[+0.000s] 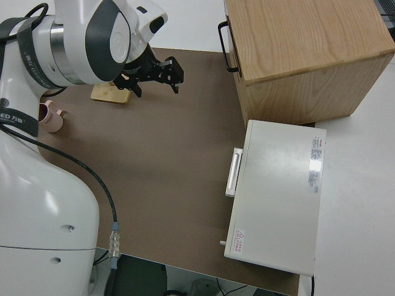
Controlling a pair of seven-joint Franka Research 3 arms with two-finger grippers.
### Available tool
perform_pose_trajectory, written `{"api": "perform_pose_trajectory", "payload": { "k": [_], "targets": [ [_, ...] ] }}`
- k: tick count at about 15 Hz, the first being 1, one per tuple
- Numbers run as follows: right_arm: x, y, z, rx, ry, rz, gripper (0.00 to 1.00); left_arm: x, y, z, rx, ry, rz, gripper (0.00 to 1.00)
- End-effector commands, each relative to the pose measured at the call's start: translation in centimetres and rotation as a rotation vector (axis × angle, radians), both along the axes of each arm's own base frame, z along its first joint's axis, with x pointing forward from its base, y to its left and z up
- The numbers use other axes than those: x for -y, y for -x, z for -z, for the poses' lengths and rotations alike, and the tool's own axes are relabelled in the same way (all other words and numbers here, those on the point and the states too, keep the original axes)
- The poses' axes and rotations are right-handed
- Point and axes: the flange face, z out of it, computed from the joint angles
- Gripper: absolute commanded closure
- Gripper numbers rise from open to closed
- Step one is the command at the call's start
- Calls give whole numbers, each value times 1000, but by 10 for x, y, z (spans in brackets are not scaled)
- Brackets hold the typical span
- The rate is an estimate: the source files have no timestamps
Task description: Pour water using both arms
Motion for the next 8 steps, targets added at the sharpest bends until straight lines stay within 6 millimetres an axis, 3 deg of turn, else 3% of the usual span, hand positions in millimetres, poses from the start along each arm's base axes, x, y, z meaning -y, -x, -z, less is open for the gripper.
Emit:
{"api": "perform_pose_trajectory", "payload": {
  "k": [1,6,8],
  "targets": [
    [1,-1,-1,-5,-20,-11,17,16,-1,8,-36,-33,23,1000],
    [0,-1,-1,-5,-20,-13,17,12,-9,-25,-60,-65,37,1000],
    [1,-1,-1,-5,-20,-11,17,13,-12,-9,-82,-72,38,1000]
  ]
}}
